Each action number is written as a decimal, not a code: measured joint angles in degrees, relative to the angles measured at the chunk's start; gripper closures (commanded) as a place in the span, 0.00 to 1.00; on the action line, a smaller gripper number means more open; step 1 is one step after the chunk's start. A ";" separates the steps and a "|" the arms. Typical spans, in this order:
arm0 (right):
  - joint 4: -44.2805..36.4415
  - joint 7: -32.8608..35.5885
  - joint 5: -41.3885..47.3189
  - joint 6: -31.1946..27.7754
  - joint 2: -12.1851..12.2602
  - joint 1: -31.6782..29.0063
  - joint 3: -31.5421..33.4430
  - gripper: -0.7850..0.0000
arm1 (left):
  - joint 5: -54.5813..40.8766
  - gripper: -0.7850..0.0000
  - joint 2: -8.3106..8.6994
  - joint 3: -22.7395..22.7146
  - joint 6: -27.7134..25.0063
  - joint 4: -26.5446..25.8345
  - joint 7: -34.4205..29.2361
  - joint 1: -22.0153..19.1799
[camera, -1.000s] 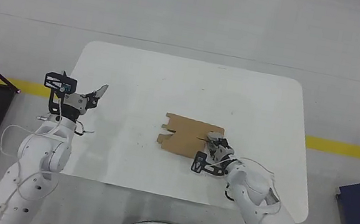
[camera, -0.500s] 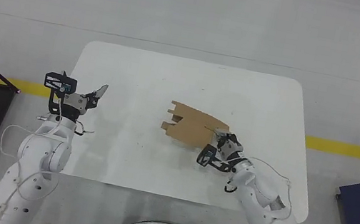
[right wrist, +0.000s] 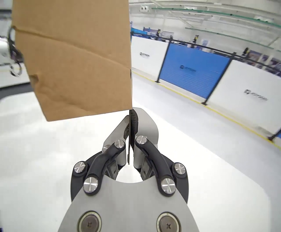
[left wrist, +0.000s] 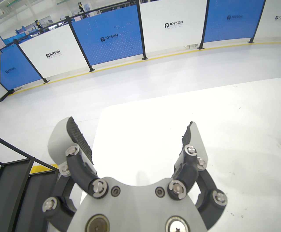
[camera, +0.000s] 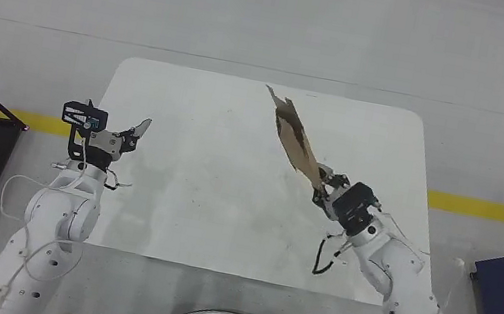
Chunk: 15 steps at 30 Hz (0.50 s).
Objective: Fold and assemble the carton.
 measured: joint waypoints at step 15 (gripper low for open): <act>2.18 7.64 35.42 -24.10 2.27 8.42 -8.80 1.00 | 0.00 0.00 0.00 0.00 0.00 0.00 0.00 0.00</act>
